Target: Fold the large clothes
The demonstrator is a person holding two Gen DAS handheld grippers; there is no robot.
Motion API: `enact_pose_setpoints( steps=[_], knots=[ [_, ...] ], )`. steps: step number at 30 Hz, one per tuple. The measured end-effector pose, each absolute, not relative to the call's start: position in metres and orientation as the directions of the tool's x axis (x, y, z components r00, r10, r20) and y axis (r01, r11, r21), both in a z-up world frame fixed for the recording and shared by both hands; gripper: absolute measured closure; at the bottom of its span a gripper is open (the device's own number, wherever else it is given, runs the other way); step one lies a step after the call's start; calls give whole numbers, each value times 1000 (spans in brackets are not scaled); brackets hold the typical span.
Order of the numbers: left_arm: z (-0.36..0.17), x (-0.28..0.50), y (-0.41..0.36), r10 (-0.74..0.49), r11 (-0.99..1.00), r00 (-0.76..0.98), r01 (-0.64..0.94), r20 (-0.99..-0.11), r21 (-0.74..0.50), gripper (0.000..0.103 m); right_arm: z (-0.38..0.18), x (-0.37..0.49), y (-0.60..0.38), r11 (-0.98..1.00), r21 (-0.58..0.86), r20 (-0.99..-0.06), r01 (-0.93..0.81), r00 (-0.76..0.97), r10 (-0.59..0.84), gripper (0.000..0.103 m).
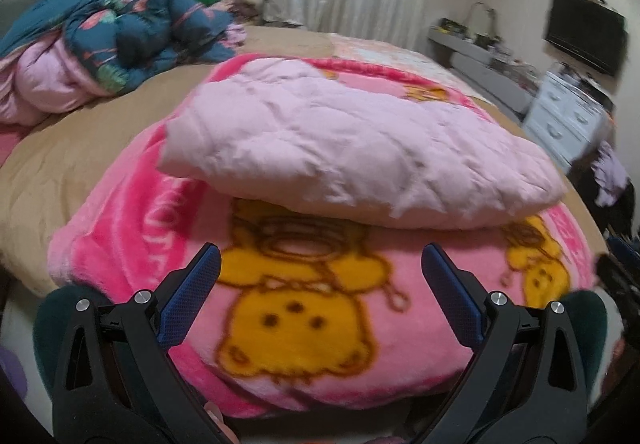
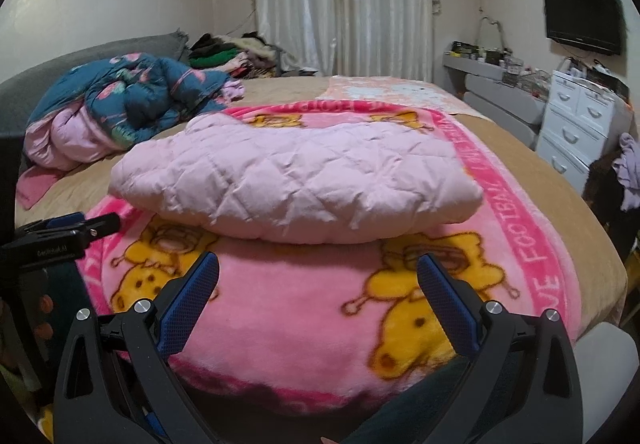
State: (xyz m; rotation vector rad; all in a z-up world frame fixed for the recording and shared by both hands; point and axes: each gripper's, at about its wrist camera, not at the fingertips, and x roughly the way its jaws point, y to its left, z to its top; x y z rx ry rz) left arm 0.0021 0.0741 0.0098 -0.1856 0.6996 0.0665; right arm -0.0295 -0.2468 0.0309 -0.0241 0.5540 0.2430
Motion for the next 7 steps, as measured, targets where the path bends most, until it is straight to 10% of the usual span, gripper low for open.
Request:
enact_pose_setpoints(
  steps=[7],
  knots=[
    [16, 27, 166, 204, 936, 742, -340, -639, -96, 9, 34, -12, -353, 996, 63, -509, 59, 860, -19, 4]
  ],
)
